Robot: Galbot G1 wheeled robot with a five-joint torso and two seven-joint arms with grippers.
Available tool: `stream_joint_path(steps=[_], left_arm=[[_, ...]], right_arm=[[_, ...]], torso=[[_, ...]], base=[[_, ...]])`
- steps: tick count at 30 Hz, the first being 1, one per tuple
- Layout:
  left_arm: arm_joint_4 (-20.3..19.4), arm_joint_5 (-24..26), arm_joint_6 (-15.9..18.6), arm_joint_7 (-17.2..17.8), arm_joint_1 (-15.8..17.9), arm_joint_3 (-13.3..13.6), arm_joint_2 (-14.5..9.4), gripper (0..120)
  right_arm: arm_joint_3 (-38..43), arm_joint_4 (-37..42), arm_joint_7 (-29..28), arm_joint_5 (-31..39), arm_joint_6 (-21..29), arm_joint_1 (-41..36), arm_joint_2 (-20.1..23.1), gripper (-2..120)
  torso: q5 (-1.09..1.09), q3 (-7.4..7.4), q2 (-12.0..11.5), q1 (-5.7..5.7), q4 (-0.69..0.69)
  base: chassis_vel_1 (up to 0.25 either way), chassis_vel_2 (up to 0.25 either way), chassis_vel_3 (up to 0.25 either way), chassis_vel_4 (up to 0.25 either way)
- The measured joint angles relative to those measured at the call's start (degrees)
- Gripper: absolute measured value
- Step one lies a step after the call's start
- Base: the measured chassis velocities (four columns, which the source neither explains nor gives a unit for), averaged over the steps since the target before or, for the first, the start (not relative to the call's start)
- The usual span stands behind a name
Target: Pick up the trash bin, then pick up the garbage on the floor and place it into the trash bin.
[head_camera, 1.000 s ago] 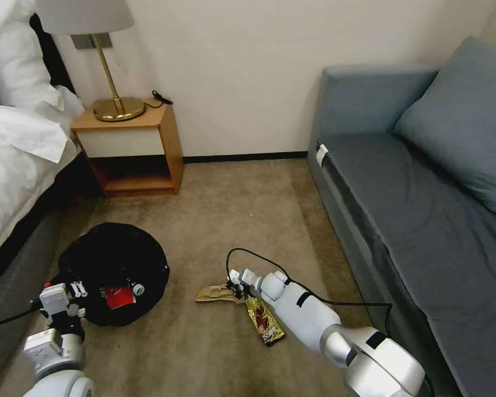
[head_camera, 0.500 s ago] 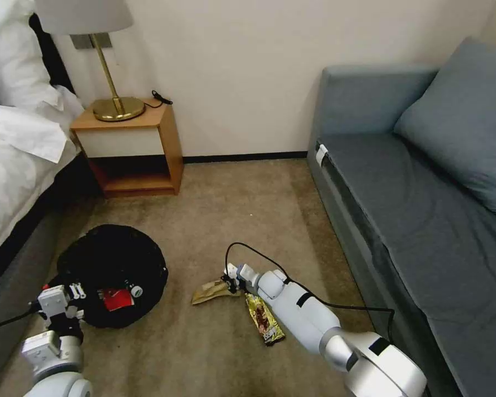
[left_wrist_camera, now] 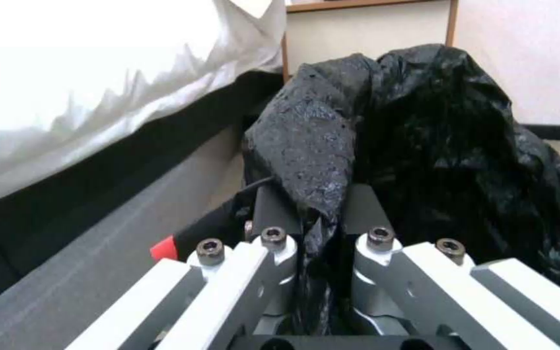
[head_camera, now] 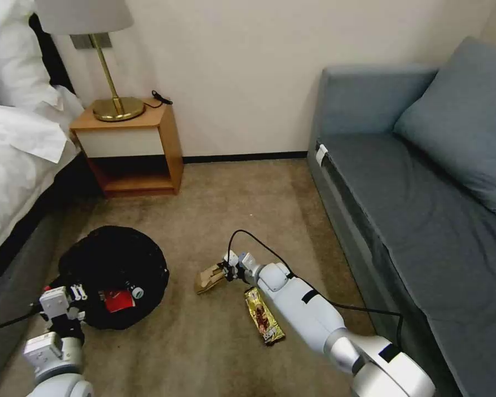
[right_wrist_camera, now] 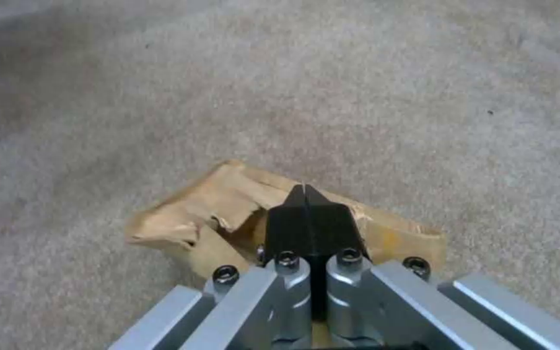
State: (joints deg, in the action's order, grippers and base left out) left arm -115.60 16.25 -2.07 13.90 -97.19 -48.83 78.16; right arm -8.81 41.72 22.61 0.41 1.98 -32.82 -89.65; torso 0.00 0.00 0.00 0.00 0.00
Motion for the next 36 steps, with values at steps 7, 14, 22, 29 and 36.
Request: stream_joint_path(steps=[7,14,22,29,36], left_arm=[[0.06,0.01,-0.22,-0.03,-0.38,-0.09,-0.2,6],[-0.02,0.05,-0.22,-0.03,-0.11,-0.02,-0.3,6],[0.12,0.07,-0.13,-0.03,0.11,0.19,-0.34,6],[0.26,0.08,0.14,-0.03,0.41,0.33,-0.6,6],[0.58,0.05,0.26,-0.03,0.68,0.75,-0.66,6]], right_arm=[[0.93,2.46,0.0,1.43,0.65,-0.91,0.81,0],[1.25,5.92,0.05,2.8,1.44,-2.29,2.15,0],[1.44,9.4,0.29,4.12,1.99,-3.11,3.41,0],[2.94,13.18,0.7,4.64,2.1,-3.67,4.28,0],[3.88,18.02,0.74,7.22,3.45,-3.5,5.41,0]], torso=[[0.0,0.0,0.0,0.0,-0.01],[0.0,0.0,0.0,0.0,0.0],[0.0,0.0,0.0,0.0,0.0],[0.0,0.0,0.0,0.0,0.0],[0.0,0.0,0.0,0.0,0.0]], base=[[0.0,0.0,0.0,0.0],[0.0,0.0,0.0,0.0],[0.0,0.0,0.0,0.0],[0.0,0.0,0.0,0.0],[0.0,0.0,0.0,0.0]])
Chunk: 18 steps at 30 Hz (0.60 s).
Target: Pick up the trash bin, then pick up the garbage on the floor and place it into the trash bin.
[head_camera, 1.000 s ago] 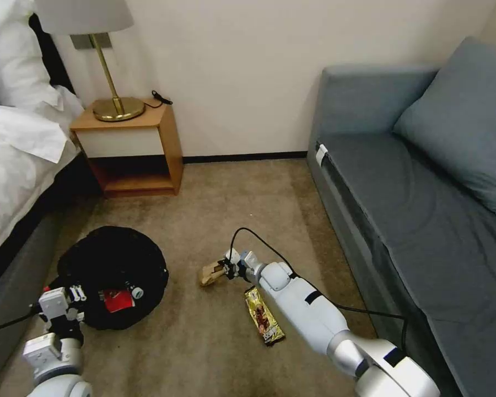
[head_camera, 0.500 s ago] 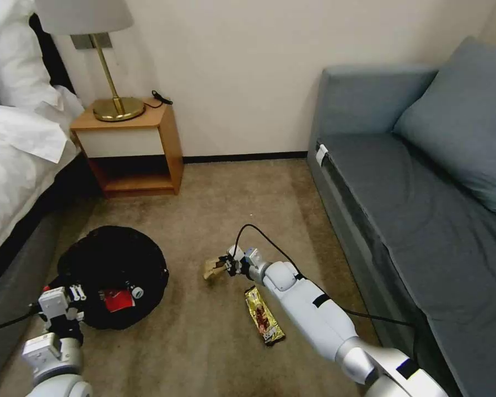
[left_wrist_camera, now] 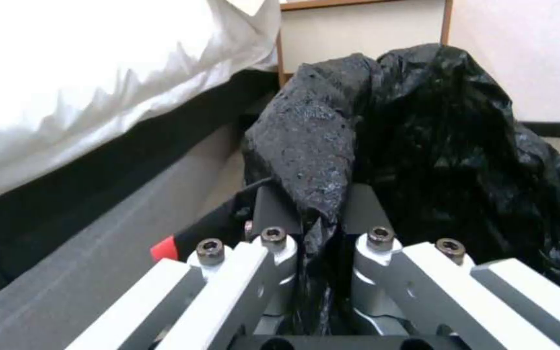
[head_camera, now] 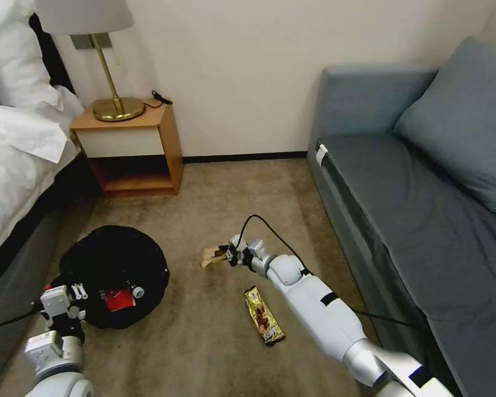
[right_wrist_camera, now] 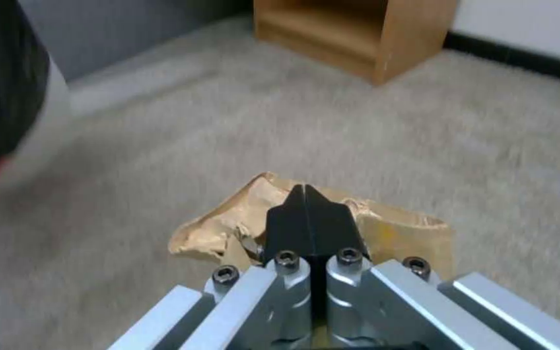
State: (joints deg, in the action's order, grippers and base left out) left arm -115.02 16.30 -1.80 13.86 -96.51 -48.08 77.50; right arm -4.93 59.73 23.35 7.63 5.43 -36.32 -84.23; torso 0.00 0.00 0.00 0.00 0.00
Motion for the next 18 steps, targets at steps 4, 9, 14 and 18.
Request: stream_joint_path(steps=[4,9,14,18], left_arm=[[0.28,-0.14,0.16,0.0,0.46,0.38,0.02,6],[0.54,-0.21,0.49,0.0,1.09,0.77,0.02,6],[0.88,-0.23,0.63,0.02,1.54,1.01,0.02,6],[1.01,-0.23,0.85,0.02,2.0,1.25,0.04,6]], right_arm=[[-0.13,4.67,0.02,2.2,1.31,0.26,1.09,0],[-0.17,10.56,0.08,4.48,2.85,0.43,2.01,0],[-0.91,16.61,0.08,7.1,4.36,0.31,3.1,0],[-2.32,21.2,0.08,8.68,5.45,-0.13,4.11,0]], torso=[[0.0,0.0,0.0,0.0,0.0],[0.0,0.0,0.0,0.0,0.0],[-0.01,0.0,0.0,0.0,0.0],[0.0,0.0,0.0,0.0,0.0]], base=[[0.0,0.0,0.0,0.0],[0.0,0.0,0.0,0.0],[0.0,0.0,0.0,0.0],[0.0,0.0,0.0,0.0]])
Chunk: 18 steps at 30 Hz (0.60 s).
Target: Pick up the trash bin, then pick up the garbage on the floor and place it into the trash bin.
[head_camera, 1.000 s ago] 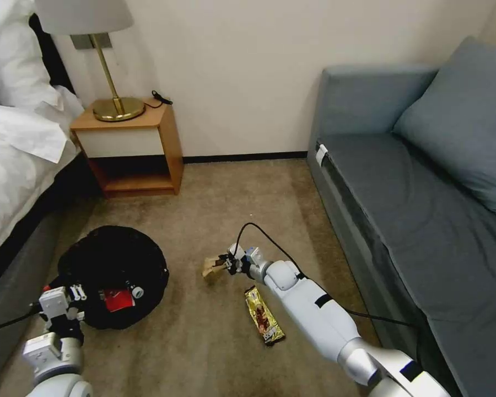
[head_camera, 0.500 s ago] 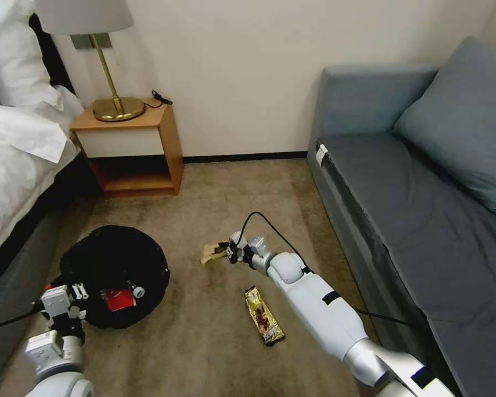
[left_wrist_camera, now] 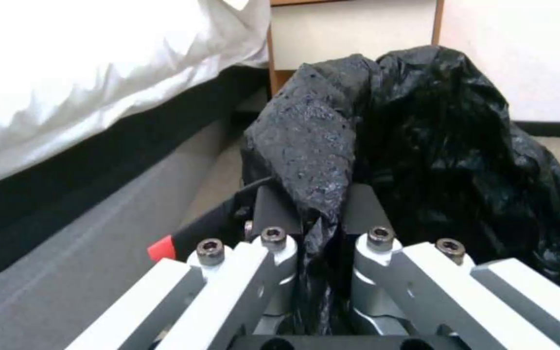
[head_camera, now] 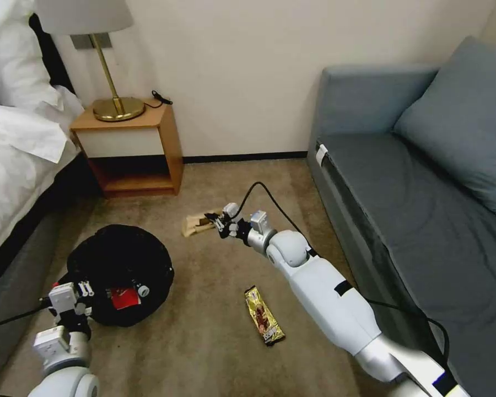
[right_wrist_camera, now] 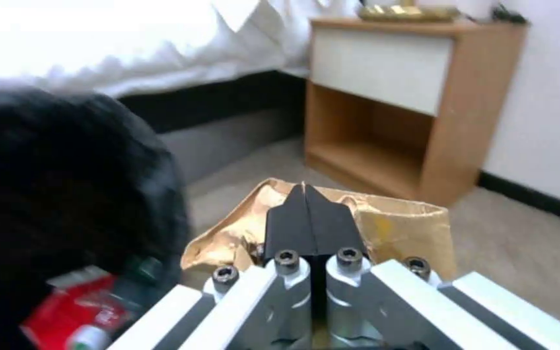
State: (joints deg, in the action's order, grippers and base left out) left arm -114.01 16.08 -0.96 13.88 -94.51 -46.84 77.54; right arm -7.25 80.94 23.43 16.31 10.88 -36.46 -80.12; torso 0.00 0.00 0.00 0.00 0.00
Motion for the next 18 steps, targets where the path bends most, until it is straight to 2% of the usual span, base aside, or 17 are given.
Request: stream_joint_path(steps=[2,14,18], left_arm=[[0.01,0.13,0.32,0.01,0.44,0.18,0.01,6],[-0.17,0.81,1.81,-0.19,2.45,1.48,-0.15,6],[-0.39,2.16,2.3,-1.94,3.36,2.31,-0.09,6]], right_arm=[[-0.96,2.97,0.0,0.69,0.59,-0.35,0.43,0],[-3.95,8.3,-0.3,2.36,2.03,-0.76,-0.09,0],[-6.37,8.33,-0.61,2.21,2.25,-1.11,-1.11,0]], torso=[[0.0,0.0,0.0,0.0,0.0],[0.0,0.0,0.0,0.0,0.0],[0.0,0.0,0.0,0.0,0.0]], base=[[0.0,0.0,0.0,0.0],[0.0,0.0,0.0,0.0],[0.0,0.0,0.0,0.0]])
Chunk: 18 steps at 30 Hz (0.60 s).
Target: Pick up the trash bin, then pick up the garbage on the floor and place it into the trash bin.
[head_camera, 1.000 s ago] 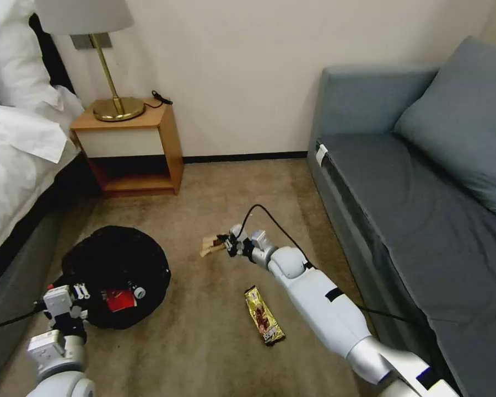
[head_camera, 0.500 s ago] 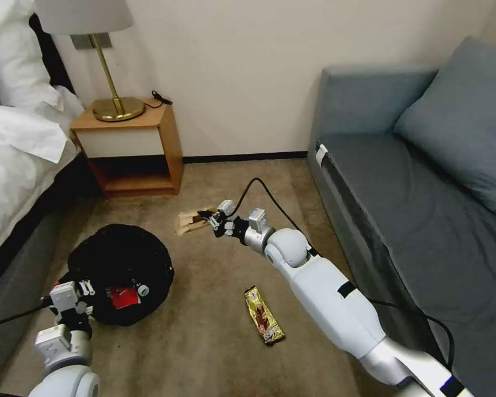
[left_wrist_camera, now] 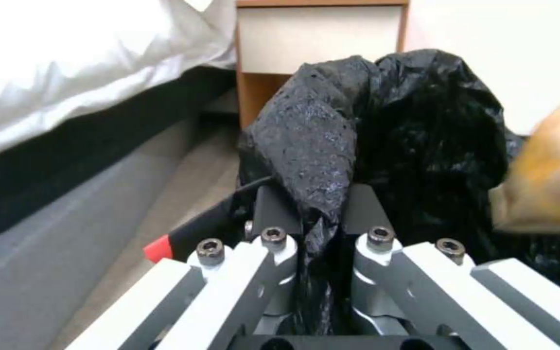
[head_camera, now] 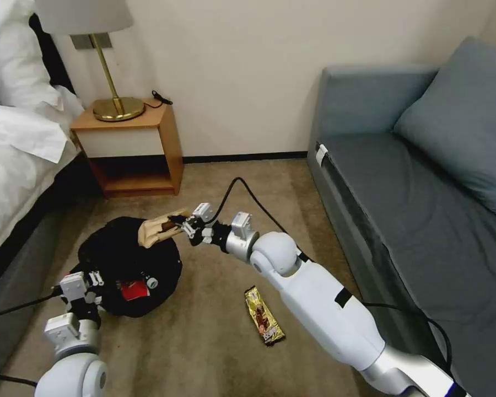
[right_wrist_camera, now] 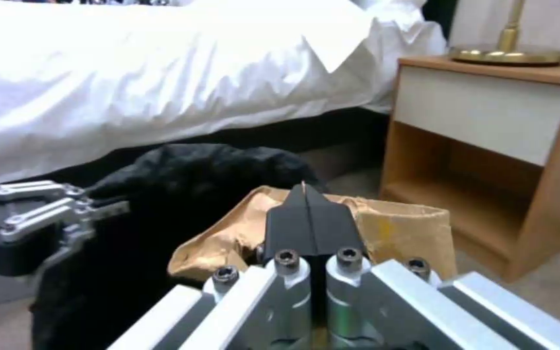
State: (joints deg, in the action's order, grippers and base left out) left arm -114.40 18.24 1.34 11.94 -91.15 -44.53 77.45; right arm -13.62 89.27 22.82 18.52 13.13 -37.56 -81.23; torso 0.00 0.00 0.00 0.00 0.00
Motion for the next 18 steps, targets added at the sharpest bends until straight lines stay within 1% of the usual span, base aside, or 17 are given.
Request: stream_joint_path(steps=[1,3,5,8,13,18], left_arm=[[0.0,0.0,0.0,0.0,0.0,0.0,0.0,6],[-0.41,1.05,0.11,-1.44,0.27,0.39,0.07,6],[-0.64,1.44,0.21,-1.86,0.27,0.5,0.11,6],[-1.43,2.05,0.34,-3.52,-0.07,0.66,0.24,6],[-2.32,2.32,0.22,-4.7,-1.26,0.6,0.42,6],[-2.66,2.21,-0.16,-5.01,-1.86,0.43,0.64,6]], right_arm=[[0.0,0.0,0.0,0.0,0.0,0.0,0.0,0],[-0.91,-0.77,-0.22,-0.28,0.08,0.01,-1.03,0],[-1.18,-1.04,-0.29,-0.31,0.12,0.05,-1.32,0],[-2.35,-2.62,-0.7,-0.58,0.13,0.49,-2.4,0],[-3.69,-4.8,-1.62,-1.21,-0.69,0.56,-3.21,0],[-4.55,-5.46,-3.43,-1.66,-1.48,-0.01,-3.61,0]], torso=[[0.0,0.0,0.0,0.0,0.0],[0.0,0.0,0.0,0.0,-0.01],[0.0,0.0,0.0,0.0,0.0],[0.0,0.0,0.0,0.0,0.0],[0.0,0.0,0.0,0.0,0.0],[0.0,0.0,0.0,0.0,-0.01]], base=[[0.0,0.0,0.0,0.0],[0.0,0.0,0.0,0.0],[0.0,0.0,0.0,0.0],[0.0,0.0,0.0,0.0],[0.0,0.0,0.0,0.0],[0.0,0.0,0.0,0.0]])
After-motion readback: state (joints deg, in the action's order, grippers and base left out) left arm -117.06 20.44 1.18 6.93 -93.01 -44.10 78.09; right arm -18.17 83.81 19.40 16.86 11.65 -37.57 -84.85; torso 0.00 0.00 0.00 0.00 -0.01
